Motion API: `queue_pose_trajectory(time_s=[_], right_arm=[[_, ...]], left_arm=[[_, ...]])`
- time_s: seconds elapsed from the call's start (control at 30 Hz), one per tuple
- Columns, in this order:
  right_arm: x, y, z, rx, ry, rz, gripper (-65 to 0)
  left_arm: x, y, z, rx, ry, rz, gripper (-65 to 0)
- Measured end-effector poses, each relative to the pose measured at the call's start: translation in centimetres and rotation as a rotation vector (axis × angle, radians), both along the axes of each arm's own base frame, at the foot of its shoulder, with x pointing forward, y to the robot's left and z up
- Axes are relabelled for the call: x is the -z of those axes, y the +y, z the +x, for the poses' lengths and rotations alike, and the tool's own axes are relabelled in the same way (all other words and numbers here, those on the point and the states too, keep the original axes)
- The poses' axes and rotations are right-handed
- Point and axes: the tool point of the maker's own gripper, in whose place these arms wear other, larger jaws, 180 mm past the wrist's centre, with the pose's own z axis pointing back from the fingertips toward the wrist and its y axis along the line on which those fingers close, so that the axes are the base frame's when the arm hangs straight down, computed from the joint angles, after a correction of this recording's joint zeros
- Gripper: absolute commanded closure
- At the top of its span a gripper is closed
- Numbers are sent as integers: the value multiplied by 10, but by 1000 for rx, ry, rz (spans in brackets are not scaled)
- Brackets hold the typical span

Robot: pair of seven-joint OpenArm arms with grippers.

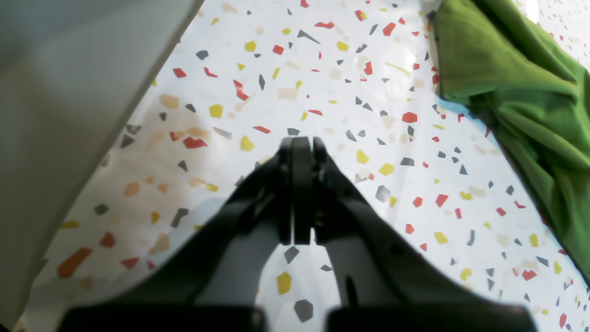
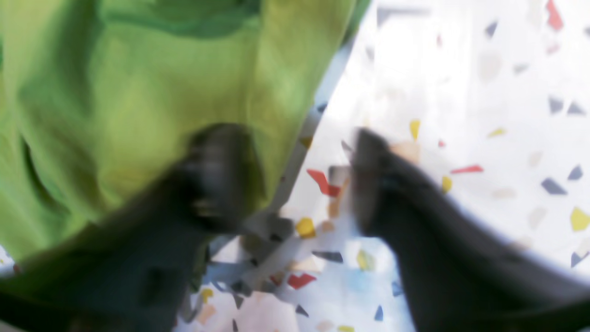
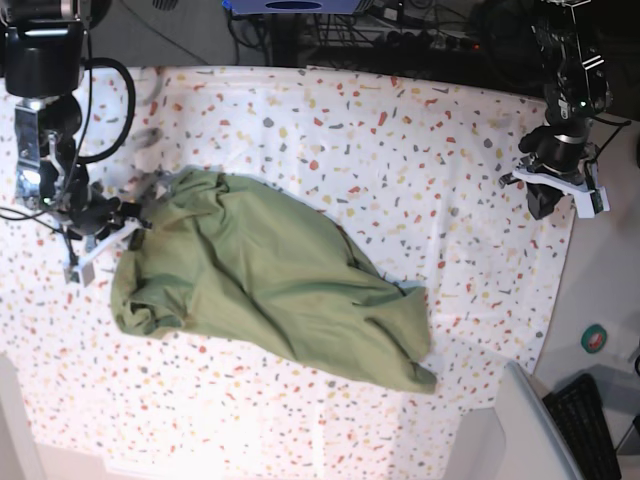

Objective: Layout the t-shirt on the table in an organized manner, then fold the t-shirt properly
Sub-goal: 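Pull the bunched edge away from the shirt with the right gripper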

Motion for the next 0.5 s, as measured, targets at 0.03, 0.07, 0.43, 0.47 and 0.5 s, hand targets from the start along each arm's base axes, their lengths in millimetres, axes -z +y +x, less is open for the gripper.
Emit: queue_pose_trajectory(time_s=[0.03, 0.07, 0.43, 0.47, 0.5], right_arm=[[-4, 6, -2, -47, -7, 0, 0], [-11, 13, -3, -91, -16, 11, 0], [-157, 80, 35, -295, -275, -39, 0], [-172, 82, 45, -302, -308, -44, 0], [-187, 84, 56, -305, -348, -36, 0]], left_arm=[[0, 0, 0, -1, 0, 0, 0], [2, 1, -1, -3, 4, -2, 0], [14, 5, -8, -18, 35, -10, 0], [14, 5, -8, -18, 36, -10, 0], [14, 5, -8, -18, 36, -8, 0]])
